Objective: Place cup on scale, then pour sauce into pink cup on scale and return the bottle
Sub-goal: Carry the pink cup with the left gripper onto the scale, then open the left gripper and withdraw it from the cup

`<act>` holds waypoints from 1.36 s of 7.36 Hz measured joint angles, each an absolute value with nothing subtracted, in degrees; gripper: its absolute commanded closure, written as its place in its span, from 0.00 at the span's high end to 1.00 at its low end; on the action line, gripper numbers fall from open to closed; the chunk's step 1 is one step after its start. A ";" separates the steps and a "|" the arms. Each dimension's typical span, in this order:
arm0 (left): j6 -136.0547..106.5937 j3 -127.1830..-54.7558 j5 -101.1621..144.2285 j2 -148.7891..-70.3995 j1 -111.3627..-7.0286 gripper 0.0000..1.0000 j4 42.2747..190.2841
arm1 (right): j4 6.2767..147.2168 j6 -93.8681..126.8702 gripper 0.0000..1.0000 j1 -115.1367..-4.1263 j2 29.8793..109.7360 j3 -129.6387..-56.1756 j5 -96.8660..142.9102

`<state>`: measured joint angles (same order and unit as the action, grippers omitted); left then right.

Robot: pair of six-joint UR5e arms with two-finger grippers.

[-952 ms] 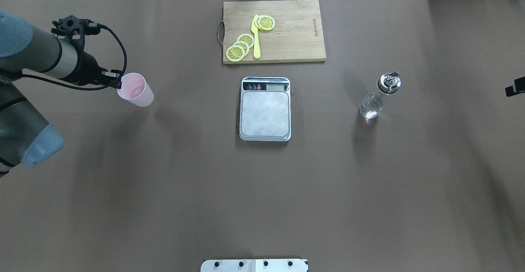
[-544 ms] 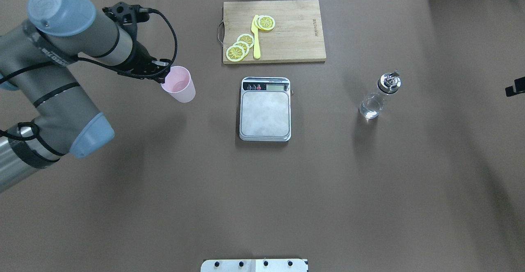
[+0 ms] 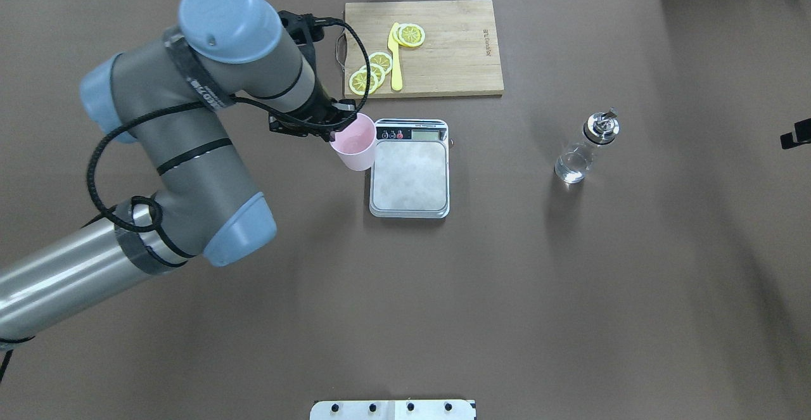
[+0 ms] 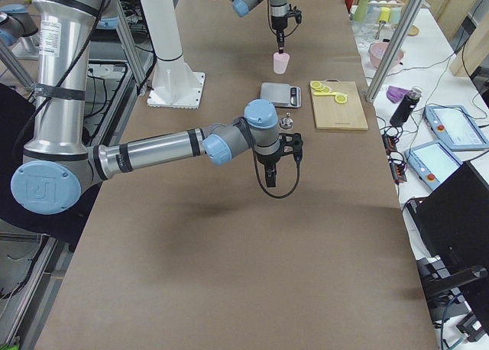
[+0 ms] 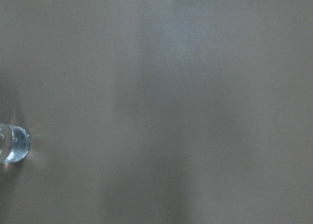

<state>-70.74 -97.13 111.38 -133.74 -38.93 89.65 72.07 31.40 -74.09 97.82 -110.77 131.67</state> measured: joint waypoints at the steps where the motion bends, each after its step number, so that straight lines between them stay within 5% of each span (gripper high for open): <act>1: -71.68 -94.47 110.31 -136.64 -37.73 0.00 89.07 | 72.07 31.43 1.00 -74.09 97.82 -110.79 131.68; 10: -73.04 -84.87 104.88 -143.48 -33.33 0.00 89.66 | 72.07 31.47 1.00 -74.09 97.82 -110.90 131.74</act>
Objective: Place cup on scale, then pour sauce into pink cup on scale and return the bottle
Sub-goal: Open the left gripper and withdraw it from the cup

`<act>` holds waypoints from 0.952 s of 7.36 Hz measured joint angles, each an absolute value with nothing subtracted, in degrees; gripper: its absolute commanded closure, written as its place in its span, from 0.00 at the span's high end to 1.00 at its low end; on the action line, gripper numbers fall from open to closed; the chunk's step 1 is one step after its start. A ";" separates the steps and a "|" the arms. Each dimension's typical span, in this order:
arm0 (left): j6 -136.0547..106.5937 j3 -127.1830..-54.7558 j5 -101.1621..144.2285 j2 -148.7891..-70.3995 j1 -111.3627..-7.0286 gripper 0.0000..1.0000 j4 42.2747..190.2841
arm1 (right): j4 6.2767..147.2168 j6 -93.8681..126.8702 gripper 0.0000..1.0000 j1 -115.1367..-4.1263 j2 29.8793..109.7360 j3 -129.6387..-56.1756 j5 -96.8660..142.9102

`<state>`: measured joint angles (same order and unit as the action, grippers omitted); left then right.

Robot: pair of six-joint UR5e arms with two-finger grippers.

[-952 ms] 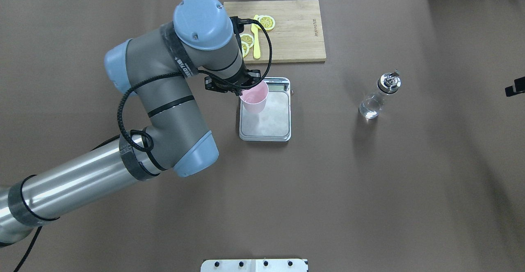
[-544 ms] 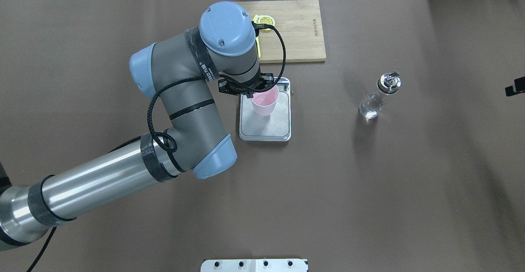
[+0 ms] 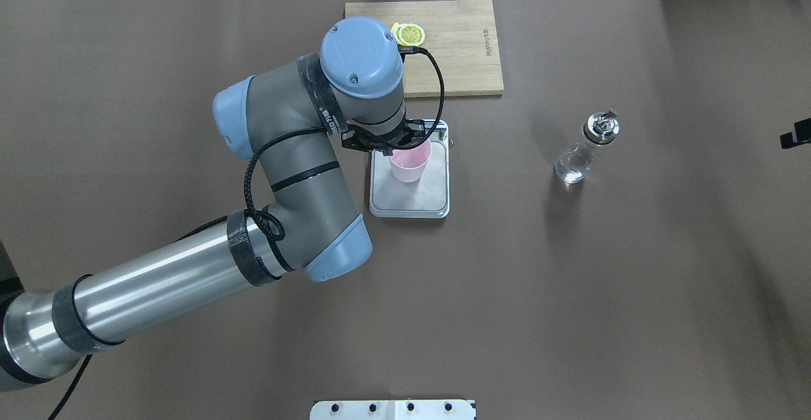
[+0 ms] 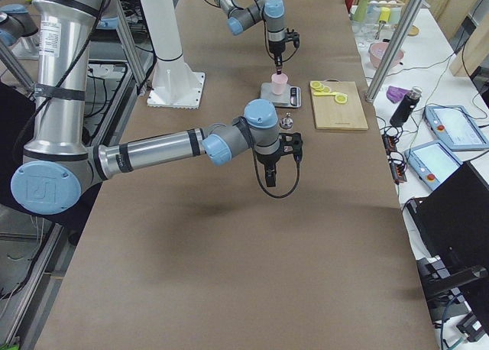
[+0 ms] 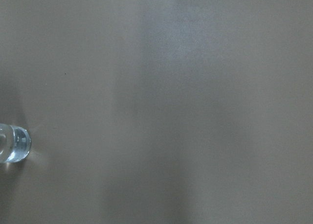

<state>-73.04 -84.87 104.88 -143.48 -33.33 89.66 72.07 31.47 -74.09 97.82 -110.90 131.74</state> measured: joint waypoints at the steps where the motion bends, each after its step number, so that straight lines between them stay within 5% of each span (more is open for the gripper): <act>1: -73.04 -84.84 104.86 -143.46 -33.27 0.00 89.73 | 72.09 31.47 1.00 -74.09 97.82 -110.91 131.75; 3: -72.84 -84.82 104.85 -143.42 -33.11 0.00 89.86 | 72.10 31.47 1.00 -74.09 97.82 -110.89 131.71; 4: -72.69 -84.82 104.85 -143.33 -32.93 0.19 90.22 | 72.08 31.46 1.00 -74.09 97.82 -110.90 131.73; 6: -72.34 -84.77 104.85 -143.06 -32.81 0.77 91.57 | 72.07 31.45 1.00 -74.09 97.82 -110.88 131.71; 7: -72.26 -84.86 104.83 -142.97 -32.79 0.98 91.81 | 72.07 31.41 1.00 -74.09 97.82 -110.88 131.73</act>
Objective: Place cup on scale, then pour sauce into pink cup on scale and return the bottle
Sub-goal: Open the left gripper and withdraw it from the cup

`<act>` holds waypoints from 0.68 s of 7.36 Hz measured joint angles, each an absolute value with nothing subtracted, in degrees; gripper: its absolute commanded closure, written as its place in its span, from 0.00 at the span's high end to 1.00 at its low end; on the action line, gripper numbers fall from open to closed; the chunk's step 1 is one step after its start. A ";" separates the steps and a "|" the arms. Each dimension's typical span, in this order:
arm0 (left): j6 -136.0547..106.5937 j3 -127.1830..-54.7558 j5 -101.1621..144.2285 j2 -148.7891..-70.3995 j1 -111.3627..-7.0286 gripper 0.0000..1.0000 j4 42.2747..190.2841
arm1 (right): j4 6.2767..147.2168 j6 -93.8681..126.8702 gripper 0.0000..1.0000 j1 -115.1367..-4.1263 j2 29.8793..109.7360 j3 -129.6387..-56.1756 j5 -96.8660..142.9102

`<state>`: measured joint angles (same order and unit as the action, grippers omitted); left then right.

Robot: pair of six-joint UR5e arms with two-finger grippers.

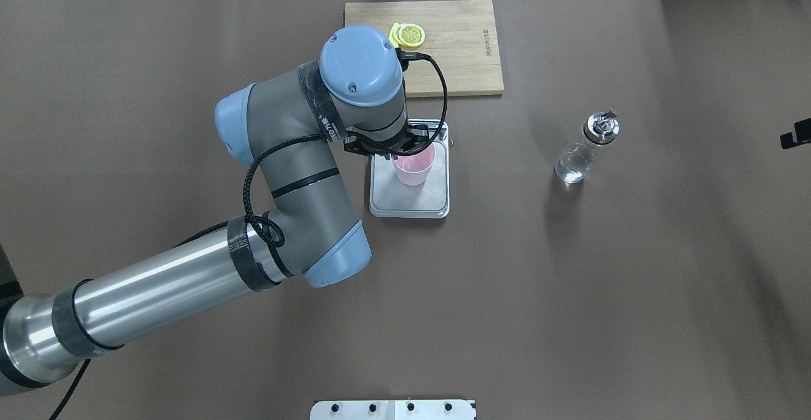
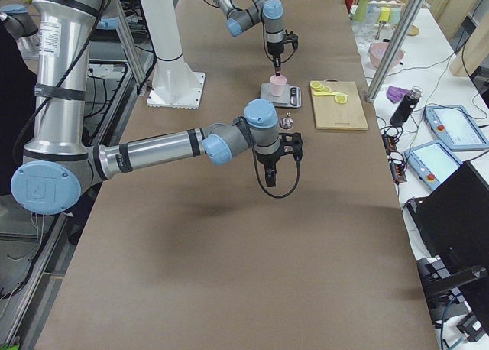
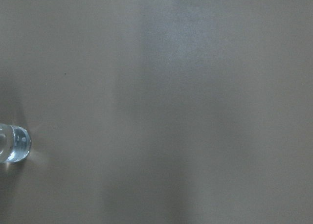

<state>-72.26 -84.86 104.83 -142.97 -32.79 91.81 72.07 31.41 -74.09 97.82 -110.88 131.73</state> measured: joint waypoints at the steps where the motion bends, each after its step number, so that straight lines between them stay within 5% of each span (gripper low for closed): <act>1: -72.22 -85.29 104.79 -142.79 -32.82 0.98 91.86 | 72.07 31.39 1.00 -74.09 97.80 -110.87 131.74; 5: -60.22 -98.92 108.08 -132.49 -39.26 0.98 86.46 | 69.69 31.98 1.00 -72.29 97.44 -112.09 130.38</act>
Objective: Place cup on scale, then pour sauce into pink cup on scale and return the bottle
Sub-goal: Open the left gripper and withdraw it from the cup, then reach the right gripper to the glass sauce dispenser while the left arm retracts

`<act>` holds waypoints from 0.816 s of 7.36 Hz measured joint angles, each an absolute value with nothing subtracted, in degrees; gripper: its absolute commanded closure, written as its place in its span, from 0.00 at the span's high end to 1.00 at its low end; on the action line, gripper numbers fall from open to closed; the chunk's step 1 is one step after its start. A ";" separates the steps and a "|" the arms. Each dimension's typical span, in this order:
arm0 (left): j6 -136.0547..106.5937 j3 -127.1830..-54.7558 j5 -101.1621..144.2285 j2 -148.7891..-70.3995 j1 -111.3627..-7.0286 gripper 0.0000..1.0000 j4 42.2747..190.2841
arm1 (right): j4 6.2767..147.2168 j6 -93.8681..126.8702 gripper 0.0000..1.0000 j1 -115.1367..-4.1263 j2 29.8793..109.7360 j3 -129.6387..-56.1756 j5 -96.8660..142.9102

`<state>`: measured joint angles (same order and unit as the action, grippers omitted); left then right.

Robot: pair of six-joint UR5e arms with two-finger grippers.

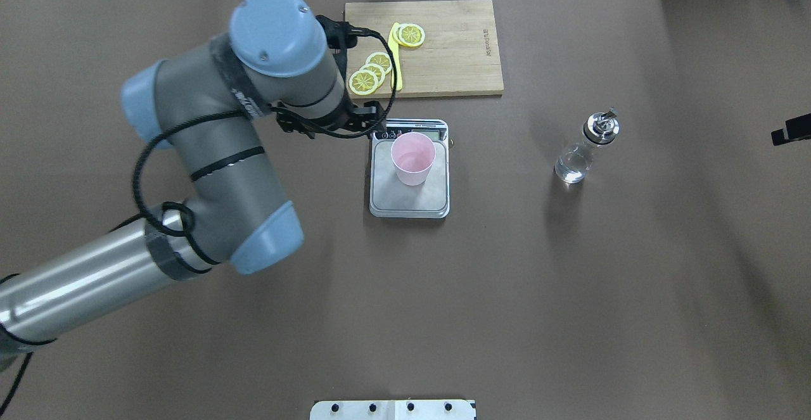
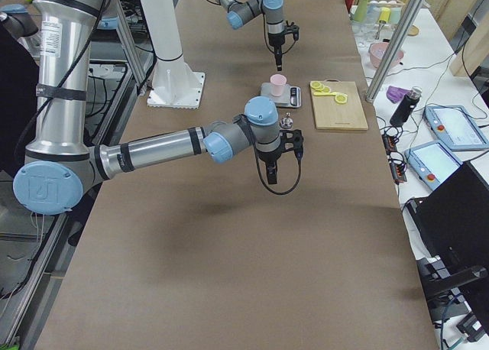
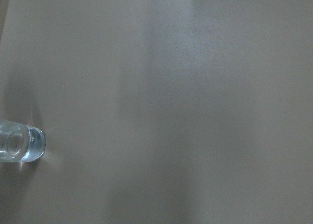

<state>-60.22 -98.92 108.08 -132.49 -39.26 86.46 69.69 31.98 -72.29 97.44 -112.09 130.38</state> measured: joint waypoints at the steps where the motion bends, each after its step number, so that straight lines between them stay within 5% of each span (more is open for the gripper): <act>1: -52.84 -104.70 110.36 -125.95 -43.23 0.98 85.17 | 67.31 35.03 1.00 -70.10 97.54 -112.63 128.99; 3: -36.26 -110.35 115.06 -114.29 -52.82 0.98 84.89 | 63.75 46.29 1.00 -62.03 97.62 -115.72 122.57; 6: -12.60 -107.47 119.75 -101.34 -70.74 0.98 85.98 | 63.05 61.73 1.00 -46.79 97.78 -120.98 105.58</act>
<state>-12.60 -107.47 119.75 -101.34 -70.74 85.98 63.05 61.73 -46.79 97.78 -120.98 105.58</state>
